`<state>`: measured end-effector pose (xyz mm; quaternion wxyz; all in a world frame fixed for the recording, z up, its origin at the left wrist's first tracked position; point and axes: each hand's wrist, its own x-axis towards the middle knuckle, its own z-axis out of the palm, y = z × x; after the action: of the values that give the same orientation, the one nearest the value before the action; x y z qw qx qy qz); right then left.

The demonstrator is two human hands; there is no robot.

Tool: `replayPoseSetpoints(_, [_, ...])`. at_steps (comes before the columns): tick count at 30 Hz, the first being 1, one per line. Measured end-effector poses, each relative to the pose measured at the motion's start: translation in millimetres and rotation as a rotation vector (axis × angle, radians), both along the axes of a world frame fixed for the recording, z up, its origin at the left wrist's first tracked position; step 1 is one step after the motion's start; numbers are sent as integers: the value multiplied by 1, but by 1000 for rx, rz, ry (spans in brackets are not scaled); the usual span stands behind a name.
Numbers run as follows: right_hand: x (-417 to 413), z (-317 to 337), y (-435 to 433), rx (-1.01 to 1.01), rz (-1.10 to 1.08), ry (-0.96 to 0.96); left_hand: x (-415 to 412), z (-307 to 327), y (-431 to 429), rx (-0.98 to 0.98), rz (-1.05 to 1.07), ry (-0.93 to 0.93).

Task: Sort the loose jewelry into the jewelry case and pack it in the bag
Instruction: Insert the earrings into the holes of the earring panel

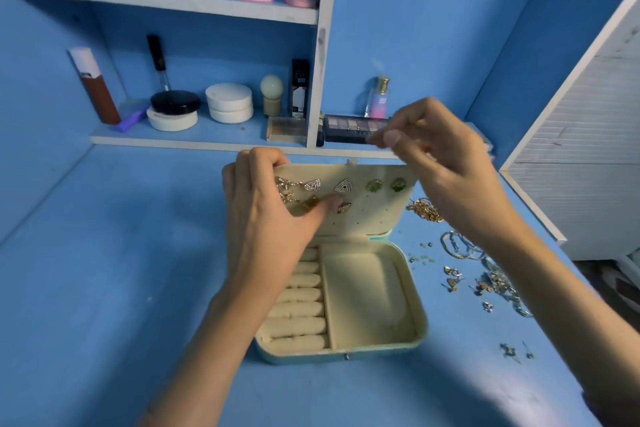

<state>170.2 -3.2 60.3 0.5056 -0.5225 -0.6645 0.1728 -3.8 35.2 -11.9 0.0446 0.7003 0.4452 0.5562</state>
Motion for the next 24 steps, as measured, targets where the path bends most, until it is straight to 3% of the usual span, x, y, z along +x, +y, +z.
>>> replayPoseSetpoints(7, [-14, -4, 9, -81, 8, -150, 3, 8, 17, -163, -53, 9])
replayPoseSetpoints(24, [-12, -12, 28, -143, -27, -140, 13, 17, 30, -103, -74, 208])
